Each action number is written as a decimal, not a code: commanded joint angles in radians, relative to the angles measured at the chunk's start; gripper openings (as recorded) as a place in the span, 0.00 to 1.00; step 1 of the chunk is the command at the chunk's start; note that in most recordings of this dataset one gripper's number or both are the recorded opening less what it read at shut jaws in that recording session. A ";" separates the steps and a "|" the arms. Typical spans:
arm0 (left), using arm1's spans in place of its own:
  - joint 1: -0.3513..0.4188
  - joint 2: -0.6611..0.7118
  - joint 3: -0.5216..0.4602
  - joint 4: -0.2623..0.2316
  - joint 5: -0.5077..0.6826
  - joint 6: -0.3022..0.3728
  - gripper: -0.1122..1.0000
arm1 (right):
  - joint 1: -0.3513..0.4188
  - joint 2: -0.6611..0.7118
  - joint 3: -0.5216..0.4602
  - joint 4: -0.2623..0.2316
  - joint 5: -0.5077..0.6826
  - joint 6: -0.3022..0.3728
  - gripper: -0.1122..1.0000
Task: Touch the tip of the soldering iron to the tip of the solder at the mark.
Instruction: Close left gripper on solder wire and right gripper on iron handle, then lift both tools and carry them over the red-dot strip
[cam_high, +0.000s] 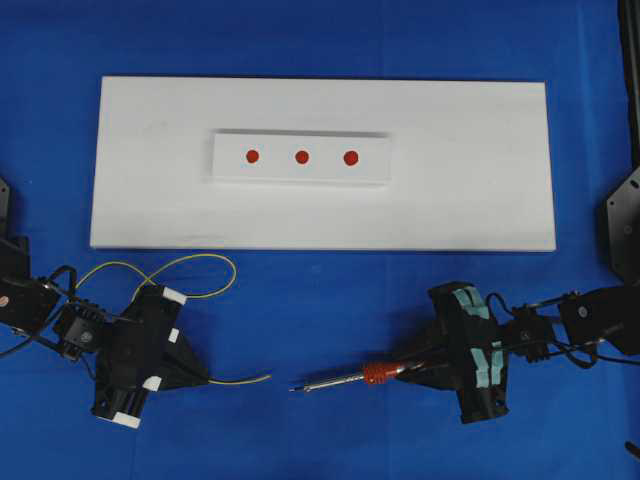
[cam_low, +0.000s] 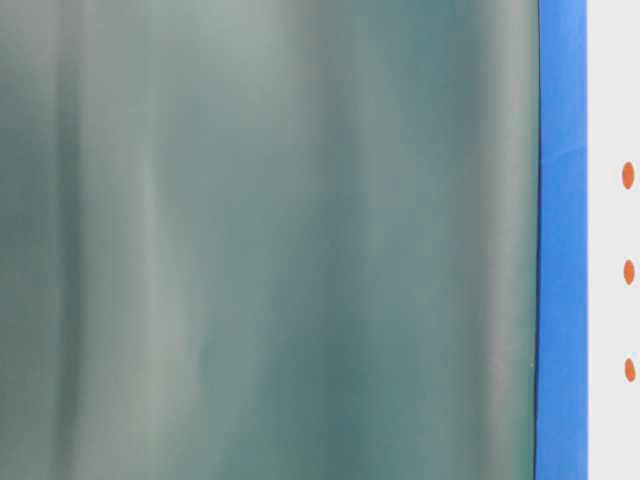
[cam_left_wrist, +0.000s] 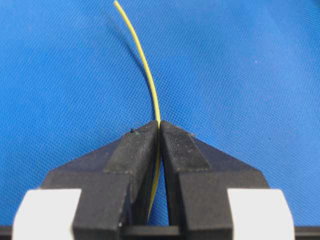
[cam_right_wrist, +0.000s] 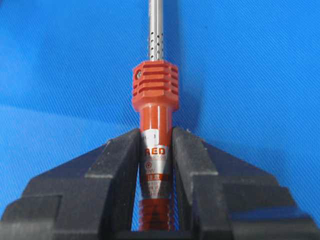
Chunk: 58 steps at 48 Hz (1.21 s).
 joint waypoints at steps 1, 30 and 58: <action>0.002 -0.060 -0.021 0.002 0.067 -0.026 0.12 | 0.000 -0.012 -0.023 0.003 0.003 -0.002 0.16; 0.008 -0.433 -0.204 0.014 0.779 -0.124 0.12 | -0.109 -0.371 -0.143 -0.020 0.655 -0.009 0.16; 0.190 -0.449 -0.272 0.035 0.968 -0.141 0.12 | -0.331 -0.420 -0.236 -0.126 0.992 -0.009 0.16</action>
